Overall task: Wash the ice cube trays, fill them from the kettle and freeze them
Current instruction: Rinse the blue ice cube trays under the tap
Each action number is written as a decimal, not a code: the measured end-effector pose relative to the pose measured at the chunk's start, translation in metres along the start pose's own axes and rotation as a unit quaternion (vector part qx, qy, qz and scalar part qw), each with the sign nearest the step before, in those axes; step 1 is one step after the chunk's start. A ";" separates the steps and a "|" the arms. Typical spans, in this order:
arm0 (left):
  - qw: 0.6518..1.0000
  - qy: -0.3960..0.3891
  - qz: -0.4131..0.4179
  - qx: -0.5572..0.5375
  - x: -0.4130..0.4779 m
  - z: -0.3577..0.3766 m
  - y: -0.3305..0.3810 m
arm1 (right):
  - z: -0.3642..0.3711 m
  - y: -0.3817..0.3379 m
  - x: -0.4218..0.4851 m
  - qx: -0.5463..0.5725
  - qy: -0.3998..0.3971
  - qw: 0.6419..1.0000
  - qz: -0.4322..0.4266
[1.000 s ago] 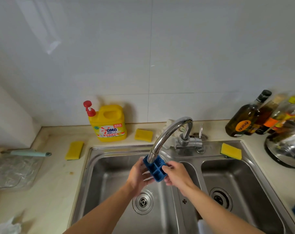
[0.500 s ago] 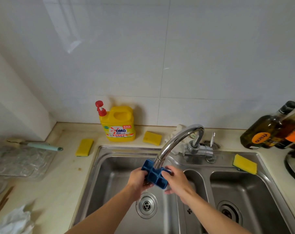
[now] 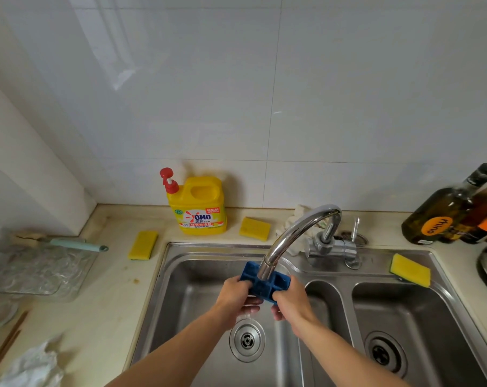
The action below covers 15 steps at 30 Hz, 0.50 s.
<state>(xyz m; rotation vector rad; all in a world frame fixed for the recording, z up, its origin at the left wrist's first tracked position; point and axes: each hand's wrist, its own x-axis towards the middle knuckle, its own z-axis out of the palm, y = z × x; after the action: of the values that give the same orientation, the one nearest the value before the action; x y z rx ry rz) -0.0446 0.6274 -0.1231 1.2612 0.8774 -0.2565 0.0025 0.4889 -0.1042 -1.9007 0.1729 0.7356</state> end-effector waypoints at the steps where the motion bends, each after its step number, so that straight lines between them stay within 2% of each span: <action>1: 1.000 -0.004 -0.013 0.007 0.000 -0.001 0.000 | 0.001 -0.001 0.001 -0.018 0.014 1.000 -0.011; 7: 0.999 -0.029 -0.038 0.004 0.000 -0.002 -0.006 | 0.000 -0.009 0.003 -0.093 0.056 0.992 -0.069; 10: 0.998 -0.052 -0.029 -0.017 -0.004 0.001 -0.010 | -0.004 -0.009 0.001 -0.129 0.050 0.985 -0.098; 15: 0.985 -0.094 -0.019 -0.141 -0.003 -0.004 -0.009 | -0.015 -0.010 -0.002 -0.098 0.045 0.991 -0.078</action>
<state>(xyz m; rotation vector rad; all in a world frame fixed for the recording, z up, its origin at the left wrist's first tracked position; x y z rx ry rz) -0.0538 0.6276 -0.1275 0.9405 0.7460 -0.2675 0.0111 0.4792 -0.0913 -2.1100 0.0084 0.5785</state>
